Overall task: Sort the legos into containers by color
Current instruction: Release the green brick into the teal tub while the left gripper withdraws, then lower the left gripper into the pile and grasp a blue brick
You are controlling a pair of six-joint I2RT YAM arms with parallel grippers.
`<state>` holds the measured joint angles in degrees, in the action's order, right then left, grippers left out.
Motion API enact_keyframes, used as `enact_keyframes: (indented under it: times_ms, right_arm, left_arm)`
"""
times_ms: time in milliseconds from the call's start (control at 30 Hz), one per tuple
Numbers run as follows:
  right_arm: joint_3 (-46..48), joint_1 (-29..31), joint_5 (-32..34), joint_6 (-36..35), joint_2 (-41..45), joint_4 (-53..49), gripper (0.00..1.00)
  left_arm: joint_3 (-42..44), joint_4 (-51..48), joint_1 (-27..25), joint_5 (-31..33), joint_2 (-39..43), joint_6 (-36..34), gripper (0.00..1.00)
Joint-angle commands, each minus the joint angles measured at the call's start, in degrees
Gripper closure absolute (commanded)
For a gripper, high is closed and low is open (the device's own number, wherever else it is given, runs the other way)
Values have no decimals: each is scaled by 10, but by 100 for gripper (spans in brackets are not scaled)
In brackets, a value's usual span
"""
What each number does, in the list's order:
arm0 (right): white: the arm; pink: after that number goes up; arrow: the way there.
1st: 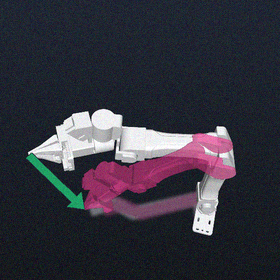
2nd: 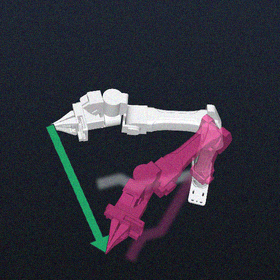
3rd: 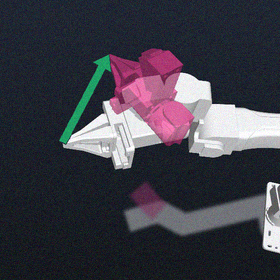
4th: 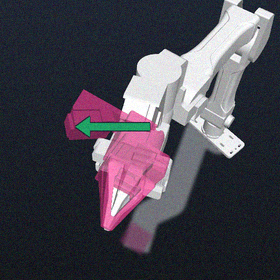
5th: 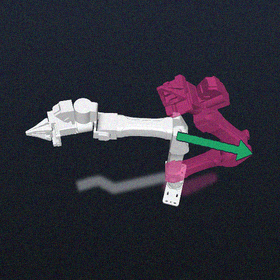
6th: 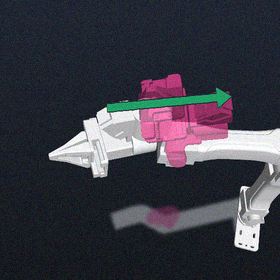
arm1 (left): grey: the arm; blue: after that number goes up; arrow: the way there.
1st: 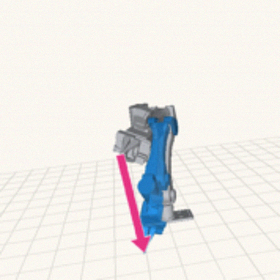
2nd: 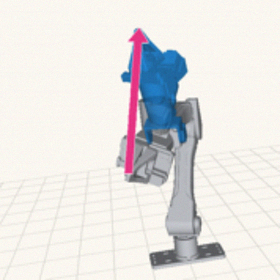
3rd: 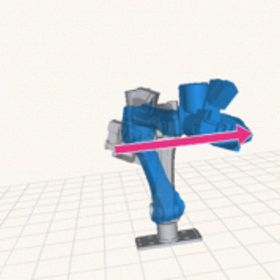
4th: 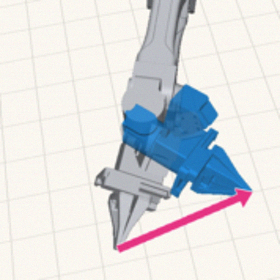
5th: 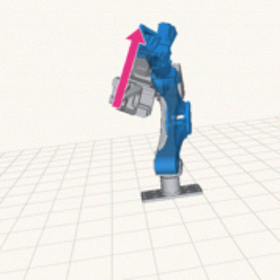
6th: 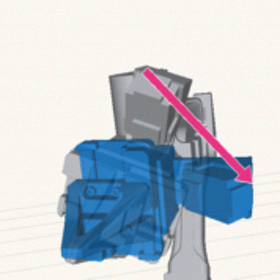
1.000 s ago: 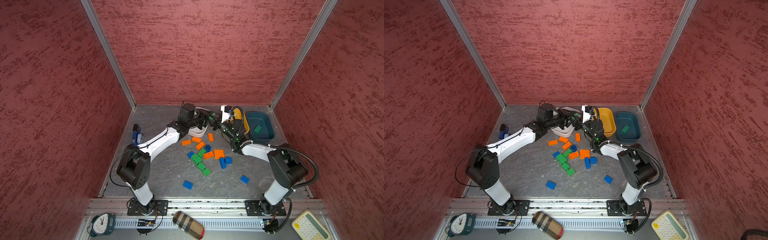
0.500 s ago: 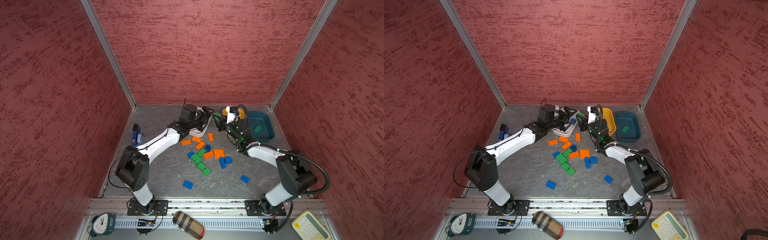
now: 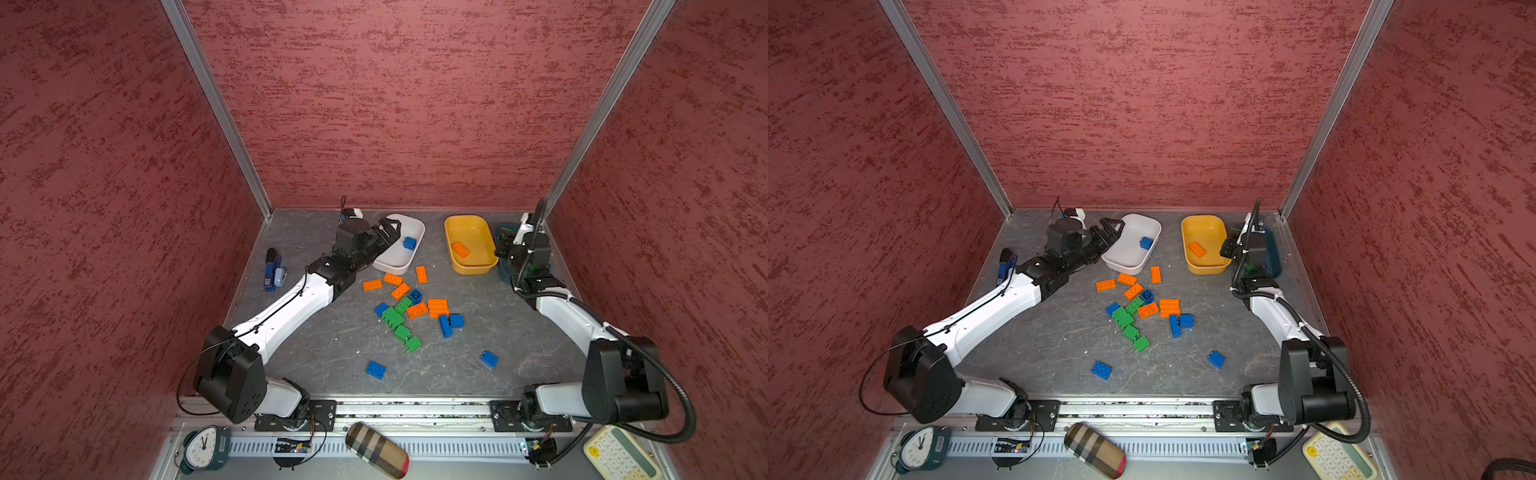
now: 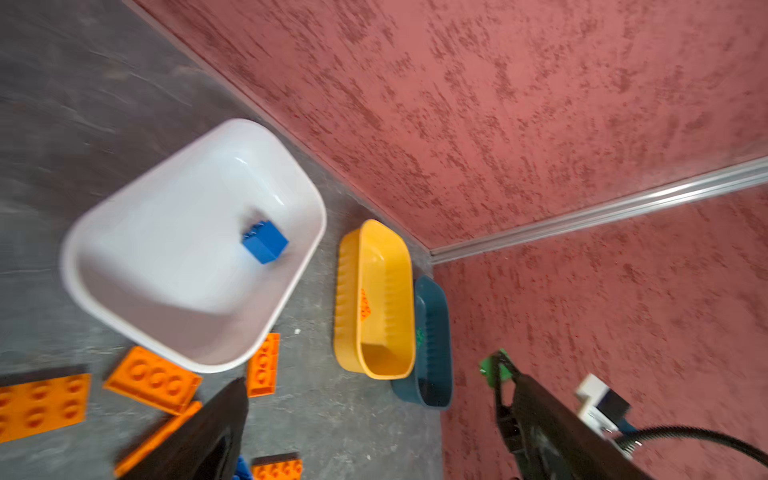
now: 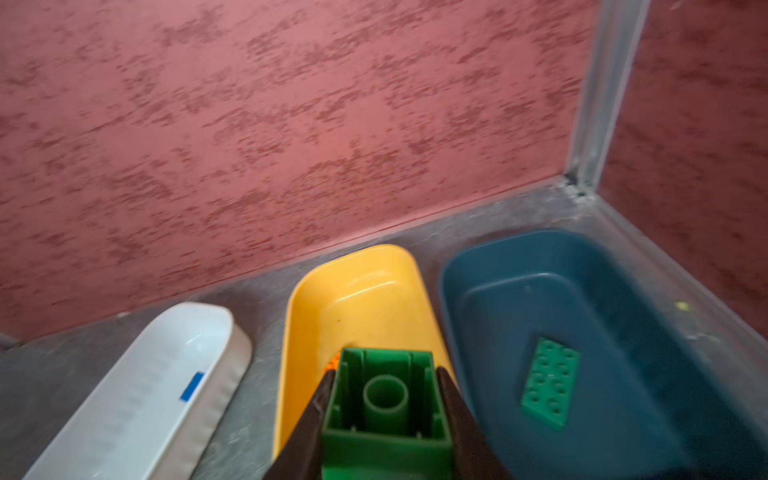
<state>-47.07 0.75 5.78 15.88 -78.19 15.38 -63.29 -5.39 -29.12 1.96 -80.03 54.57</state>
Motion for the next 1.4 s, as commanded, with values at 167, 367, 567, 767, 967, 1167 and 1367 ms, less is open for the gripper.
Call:
enact_keyframes:
  times_ms: [167,367,567,767,967,1167,1367]
  right_arm:
    - [-105,-91,-4,-47,-112,-152,100]
    - [-234,-96,5,-79,-232,-275,100]
    - [-292,-96,48,-99,-300,-286,83]
    - [-314,-95,5,-89,-307,-276,52]
    - [-274,-95,-23,-68,-249,-241,20]
    - [-189,-95,-19,-51,-164,-199,1]
    - [-97,-95,-10,-9,-55,-184,1]
  left_arm:
    - [55,-90,23,70,55,-69,1]
    - [66,-97,32,38,41,-99,0]
    - [60,-152,33,63,34,-140,1]
    - [60,-182,35,37,27,-179,1]
    - [23,-213,18,-25,-28,-253,1]
    - [-25,-242,-27,-36,-101,-311,1]
    - [-109,-293,-78,-33,-189,-382,4]
